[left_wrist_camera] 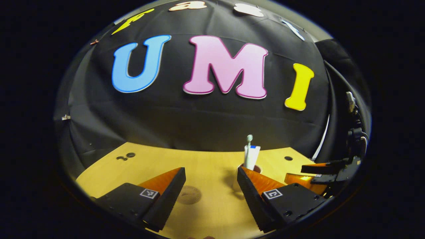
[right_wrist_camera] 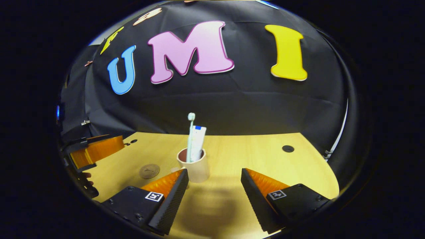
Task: Put the toothbrush and toothpaste on the desktop into the cup, then pick up the cup and place it on the coaster on the desktop.
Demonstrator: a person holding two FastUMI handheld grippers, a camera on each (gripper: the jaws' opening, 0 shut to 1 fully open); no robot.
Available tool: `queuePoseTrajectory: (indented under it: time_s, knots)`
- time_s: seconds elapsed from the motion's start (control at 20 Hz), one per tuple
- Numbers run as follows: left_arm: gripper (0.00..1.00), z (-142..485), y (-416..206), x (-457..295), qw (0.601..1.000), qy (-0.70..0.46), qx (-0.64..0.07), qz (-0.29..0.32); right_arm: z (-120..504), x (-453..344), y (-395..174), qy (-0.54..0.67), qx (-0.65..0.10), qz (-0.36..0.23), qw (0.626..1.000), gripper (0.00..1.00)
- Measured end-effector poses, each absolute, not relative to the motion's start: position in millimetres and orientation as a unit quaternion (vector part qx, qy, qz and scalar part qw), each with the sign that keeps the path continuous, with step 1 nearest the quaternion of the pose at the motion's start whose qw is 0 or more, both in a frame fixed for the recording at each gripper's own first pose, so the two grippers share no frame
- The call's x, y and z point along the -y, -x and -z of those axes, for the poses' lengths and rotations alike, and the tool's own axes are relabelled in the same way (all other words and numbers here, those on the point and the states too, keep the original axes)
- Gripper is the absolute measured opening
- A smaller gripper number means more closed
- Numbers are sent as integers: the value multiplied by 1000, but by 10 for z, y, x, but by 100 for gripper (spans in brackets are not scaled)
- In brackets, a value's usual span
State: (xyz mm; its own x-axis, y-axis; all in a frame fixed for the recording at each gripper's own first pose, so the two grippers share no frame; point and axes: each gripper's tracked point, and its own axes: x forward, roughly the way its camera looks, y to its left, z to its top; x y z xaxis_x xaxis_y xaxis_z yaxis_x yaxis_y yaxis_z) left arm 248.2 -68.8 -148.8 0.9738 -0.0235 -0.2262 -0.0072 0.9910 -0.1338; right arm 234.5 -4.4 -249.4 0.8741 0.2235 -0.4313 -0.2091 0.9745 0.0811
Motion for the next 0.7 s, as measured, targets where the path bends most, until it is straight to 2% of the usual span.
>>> queuePoseTrajectory:
  time_s: [0.25, 0.45, 0.7]
  knots:
    - [97, 1660, -1885, 263, 985, 88, -146, -33, 2704, -374, -2399, -19, -339, -140, 930, 98]
    - [97, 1737, -1454, 60, 977, 128, -164, -56, 2815, -514, -2424, -15, -433, -137, 891, 98]
    - [97, 1801, -1027, -179, 970, 154, -175, -70, 2741, -773, -2627, -11, -493, -133, 860, 98]
